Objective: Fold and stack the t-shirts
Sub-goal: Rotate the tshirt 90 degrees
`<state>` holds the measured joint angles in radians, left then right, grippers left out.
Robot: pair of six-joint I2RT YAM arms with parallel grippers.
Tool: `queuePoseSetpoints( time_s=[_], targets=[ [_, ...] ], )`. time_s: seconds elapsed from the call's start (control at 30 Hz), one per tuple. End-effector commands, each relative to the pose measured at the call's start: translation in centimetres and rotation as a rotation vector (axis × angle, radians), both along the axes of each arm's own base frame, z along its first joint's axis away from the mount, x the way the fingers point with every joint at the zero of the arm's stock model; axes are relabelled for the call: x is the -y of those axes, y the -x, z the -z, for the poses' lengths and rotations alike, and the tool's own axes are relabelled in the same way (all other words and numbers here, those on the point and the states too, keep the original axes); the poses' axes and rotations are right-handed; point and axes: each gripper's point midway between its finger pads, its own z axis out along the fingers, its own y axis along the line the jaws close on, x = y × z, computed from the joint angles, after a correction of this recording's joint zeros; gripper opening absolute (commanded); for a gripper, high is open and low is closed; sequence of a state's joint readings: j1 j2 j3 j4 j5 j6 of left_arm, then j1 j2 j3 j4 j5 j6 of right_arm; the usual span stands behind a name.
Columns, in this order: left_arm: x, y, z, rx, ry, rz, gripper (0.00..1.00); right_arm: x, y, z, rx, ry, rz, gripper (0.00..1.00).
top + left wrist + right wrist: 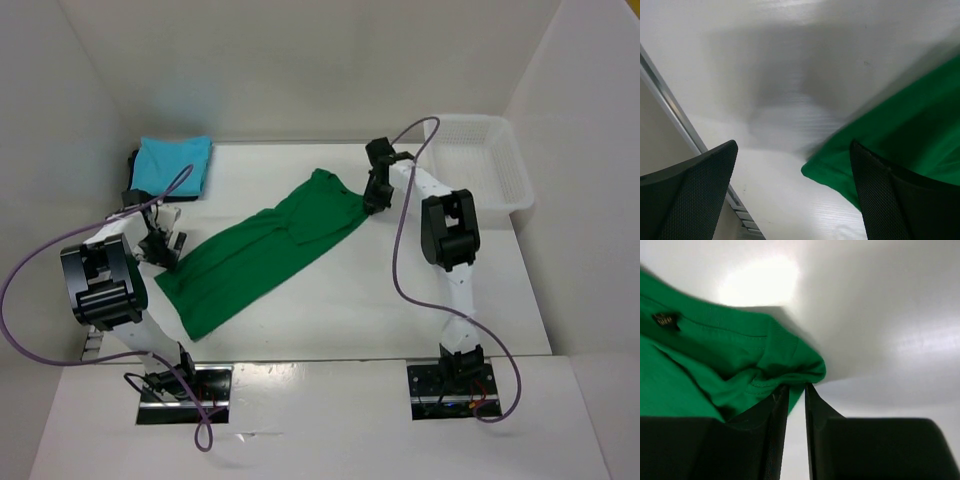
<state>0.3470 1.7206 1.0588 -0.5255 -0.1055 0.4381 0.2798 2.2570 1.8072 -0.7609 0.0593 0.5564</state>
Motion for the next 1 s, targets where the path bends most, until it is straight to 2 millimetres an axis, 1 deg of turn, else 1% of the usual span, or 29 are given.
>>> queuePoseSetpoints(
  time_s=[0.0,0.03,0.07,0.1,0.13,0.17,0.2,0.23,0.27,0.3,0.33,0.37,0.4,0.43,0.47,0.5,0.53,0.57,0.6,0.63,0.67,0.7,0.73,0.77,0.8,0.83,0.87,0.9,0.97],
  targets=[
    [1.2,1.1,-0.1,-0.056,0.050,0.001,0.99,0.0,-5.8,-0.4,0.113,0.008,0.001,0.24],
    [1.2,1.3,-0.3,-0.056,0.050,0.001,0.99,0.2,-5.9,2.2,0.057,0.038,0.006,0.24],
    [1.0,0.8,-1.0,-0.033,0.042,0.001,0.99,-0.4,-10.3,-2.1,0.196,0.033,0.006,0.23],
    [1.4,0.8,-1.3,-0.046,0.046,0.012,0.99,-0.5,-11.9,-3.0,0.230,0.046,-0.004,0.23],
    [1.4,1.0,-1.6,-0.046,0.044,0.021,0.99,-1.1,-14.8,-6.1,0.348,0.028,-0.002,0.25],
    [1.6,1.1,-2.0,-0.048,0.033,0.027,0.99,-1.6,-15.0,-5.6,0.358,0.003,-0.015,0.27],
    [2.0,1.0,-2.4,-0.050,0.033,0.041,0.99,-2.5,-15.6,-5.8,0.378,-0.041,-0.020,0.33],
    [1.9,1.4,-2.5,-0.064,0.026,0.037,0.99,-2.4,-16.7,-7.8,0.442,-0.067,-0.017,0.48],
    [2.5,1.5,-2.8,-0.065,0.028,0.044,0.99,-2.4,-17.0,-9.6,0.497,-0.032,-0.011,0.54],
    [2.6,1.3,-3.3,-0.054,0.014,0.053,0.99,-2.0,-16.9,-10.9,0.522,0.034,-0.046,0.62],
    [2.7,1.5,-3.5,-0.052,0.016,0.041,0.99,-1.1,-16.4,-14.2,0.560,0.063,-0.032,0.70],
    [3.0,1.3,-3.9,-0.039,0.012,0.052,0.99,-0.6,-16.0,-15.9,0.574,0.080,-0.015,0.81],
    [3.3,1.3,-3.9,-0.033,0.029,0.045,0.99,0.3,-15.5,-17.8,0.590,0.110,0.000,0.85],
    [3.9,1.5,-3.5,-0.040,0.047,0.046,0.99,0.9,-14.2,-21.7,0.626,0.112,0.014,0.90],
    [3.9,1.3,-3.5,-0.031,0.045,0.046,0.99,0.8,-13.1,-23.6,0.640,0.124,0.004,0.97],
    [4.2,1.5,-3.2,-0.035,0.062,0.041,0.99,0.0,-11.9,-25.6,0.661,0.152,-0.005,1.00],
    [4.4,1.4,-3.2,-0.022,0.068,0.044,0.99,-0.4,-10.6,-25.3,0.627,0.193,-0.035,1.00],
    [4.3,1.0,-3.6,0.006,0.063,0.036,0.99,-0.5,-8.2,-29.8,0.686,0.191,-0.028,1.00],
    [4.5,1.7,-2.8,-0.013,0.068,0.035,0.99,-0.7,-6.7,-28.0,0.619,0.245,-0.043,1.00],
    [4.5,1.7,-3.1,0.007,0.062,0.036,0.99,-3.5,-4.5,-28.1,0.611,0.228,-0.088,1.00],
    [4.4,1.5,-2.9,0.018,0.059,0.036,0.99,-4.6,-2.2,-31.4,0.674,0.183,-0.098,1.00],
    [4.4,1.5,-3.0,0.028,0.053,0.045,0.99,-6.0,-0.4,-27.8,0.595,0.216,-0.148,1.00],
    [4.5,2.0,-2.7,0.027,0.054,0.045,0.99,-9.9,2.5,-27.3,0.598,0.194,-0.195,1.00],
    [4.5,1.8,-2.5,0.038,0.050,0.046,0.99,-11.3,4.7,-27.8,0.610,0.167,-0.215,1.00],
    [4.4,1.5,-2.5,0.047,0.048,0.046,0.99,-12.7,6.7,-24.3,0.541,0.182,-0.256,1.00],
    [4.7,1.8,-2.2,0.039,0.059,0.048,0.99,-15.8,9.4,-22.4,0.498,0.137,-0.314,1.00],
    [4.8,1.5,-2.2,0.055,0.068,0.039,0.99,-17.2,11.1,-21.3,0.452,0.068,-0.292,1.00],
    [4.8,1.5,-2.2,0.055,0.068,0.039,0.99,-18.3,12.7,-18.4,0.391,0.047,-0.310,1.00],
    [5.3,1.3,-2.4,0.062,0.097,0.039,0.99,-22.3,16.7,-16.4,0.317,-0.085,-0.358,0.99]
  ],
)
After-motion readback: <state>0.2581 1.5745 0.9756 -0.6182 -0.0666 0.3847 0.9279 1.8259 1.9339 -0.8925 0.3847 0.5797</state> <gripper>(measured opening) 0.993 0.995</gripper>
